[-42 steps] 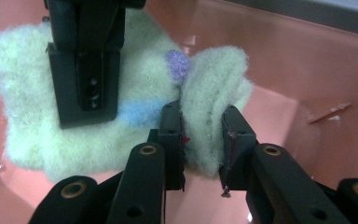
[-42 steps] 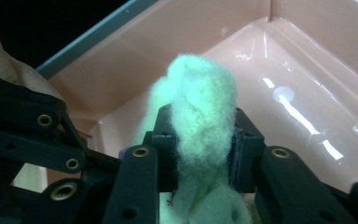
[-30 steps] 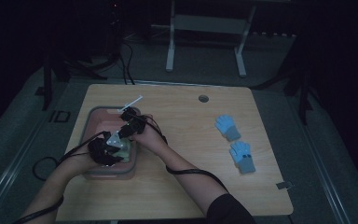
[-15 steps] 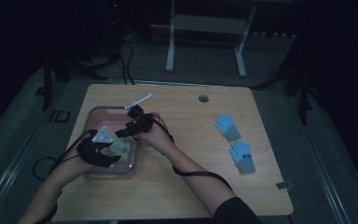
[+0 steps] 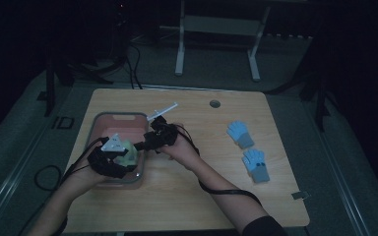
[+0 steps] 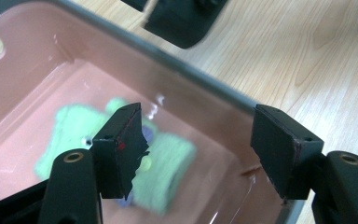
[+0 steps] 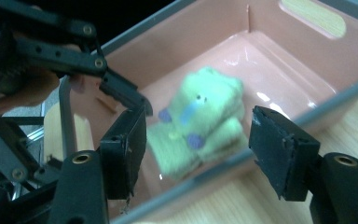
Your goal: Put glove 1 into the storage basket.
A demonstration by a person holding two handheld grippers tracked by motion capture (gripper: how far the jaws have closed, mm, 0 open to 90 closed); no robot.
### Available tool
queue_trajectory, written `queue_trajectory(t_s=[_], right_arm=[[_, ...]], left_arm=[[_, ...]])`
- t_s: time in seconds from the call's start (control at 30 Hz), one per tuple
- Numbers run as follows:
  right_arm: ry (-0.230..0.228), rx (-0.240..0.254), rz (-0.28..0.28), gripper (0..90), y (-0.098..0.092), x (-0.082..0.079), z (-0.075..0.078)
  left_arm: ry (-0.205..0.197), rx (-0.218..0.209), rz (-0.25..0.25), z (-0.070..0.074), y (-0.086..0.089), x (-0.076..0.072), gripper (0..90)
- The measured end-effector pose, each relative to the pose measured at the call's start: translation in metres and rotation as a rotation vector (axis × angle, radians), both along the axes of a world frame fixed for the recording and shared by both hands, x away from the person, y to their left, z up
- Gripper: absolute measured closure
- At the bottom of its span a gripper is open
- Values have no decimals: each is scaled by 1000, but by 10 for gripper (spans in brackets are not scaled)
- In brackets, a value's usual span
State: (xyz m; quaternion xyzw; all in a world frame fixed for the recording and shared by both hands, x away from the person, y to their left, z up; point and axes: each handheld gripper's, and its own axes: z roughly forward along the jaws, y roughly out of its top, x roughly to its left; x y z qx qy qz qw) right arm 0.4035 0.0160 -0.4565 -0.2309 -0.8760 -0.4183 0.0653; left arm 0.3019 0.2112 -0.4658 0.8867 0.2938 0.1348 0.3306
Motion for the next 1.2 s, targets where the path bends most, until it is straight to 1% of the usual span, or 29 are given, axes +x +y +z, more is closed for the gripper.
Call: queue_trajectory(t_s=[0.03, 0.1, 0.13, 0.2, 0.23, 0.27, 0.3, 0.4, 0.43, 0.47, 0.5, 0.53, 0.6, 0.67, 0.7, 0.73, 0.77, 0.8, 0.83, 0.87, 0.9, 0.93, 0.97, 1.03, 1.07, 1.13, 1.17, 1.2], right_arm=[[-4, 2, 2, 366, -4, -2, -1], [-6, 9, 2, 368, -12, -5, -2], [-9, 8, 2, 377, -15, -6, -2], [-21, 1, -1, 378, -22, -9, -4], [-21, 1, -1, 378, -22, -9, -4], [-22, -3, -1, 378, -25, -10, -4], [-21, -4, -3, 379, -32, -11, -6], [-22, -5, -14, 381, -45, -12, -8], [-22, -5, -14, 381, -45, -12, -8], [-24, -7, -18, 381, -49, -13, -9], [-23, -10, -25, 381, -57, -13, -12], [-17, -10, -31, 381, -61, -13, -13], [-20, -15, -32, 381, -67, -13, -15], [-21, -16, -31, 381, -71, -13, -16], [-22, -20, -37, 380, -79, -14, -17], [-25, -21, -38, 380, -82, -14, -18], [-27, -17, -39, 379, -86, -14, -18], [-30, -19, -44, 371, -90, -15, -18], [-33, -20, -49, 362, -93, -15, -18], [-36, -23, -51, 339, -97, -16, -18], [-44, -26, -52, 324, -101, -16, -18], [-48, -29, -54, 319, -104, -17, -18], [-46, -28, -60, 304, -108, -17, -19], [-45, -23, -66, 280, -115, -17, -20], [-43, -23, -60, 255, -119, -17, -21], [-37, -20, -72, 244, -127, -17, -22], [-32, -11, -73, 219, -130, -17, -23], [-31, -3, -78, 208, -134, -17, -23]], left_arm=[[7, -12, -3, 1, -2, 0, 354], [2, -12, 0, 3, -6, 0, 355], [2, -12, -8, 4, -8, 0, 355], [0, -24, -15, 5, -12, -1, 355], [0, -24, -15, 5, -12, -1, 355], [-4, -32, -27, 6, -17, -2, 355], [-6, -28, -34, 7, -21, -3, 355], [-5, -28, -54, 6, -31, -5, 355], [-5, -28, -54, 6, -31, -5, 355], [-5, -28, -54, 6, -31, -5, 355], [-5, -31, -71, 6, -42, -5, 355], [-6, -34, -74, 5, -45, -5, 355], [-9, -37, -82, 6, -51, -6, 355], [-9, -37, -82, 6, -51, -6, 354], [-12, -45, -93, 6, -60, -8, 333], [-9, -55, -105, 6, -63, -8, 328], [-2, -76, -117, 6, -65, -8, 309], [-1, -86, -114, 6, -67, -8, 288], [-8, -93, -110, 6, -69, -8, 285], [-7, -104, -110, 7, -71, -8, 258], [-7, -104, -110, 7, -71, -8, 213], [-1, -120, -112, 6, -75, -7, 165], [4, -131, -110, 6, -78, -7, 148], [4, -130, -111, 5, -84, -8, 129], [6, -126, -107, 3, -89, -8, 93], [10, -130, -112, 1, -94, -8, 83], [5, -129, -113, -1, -97, -9, 82], [8, -123, -117, -2, -100, -9, 76]])
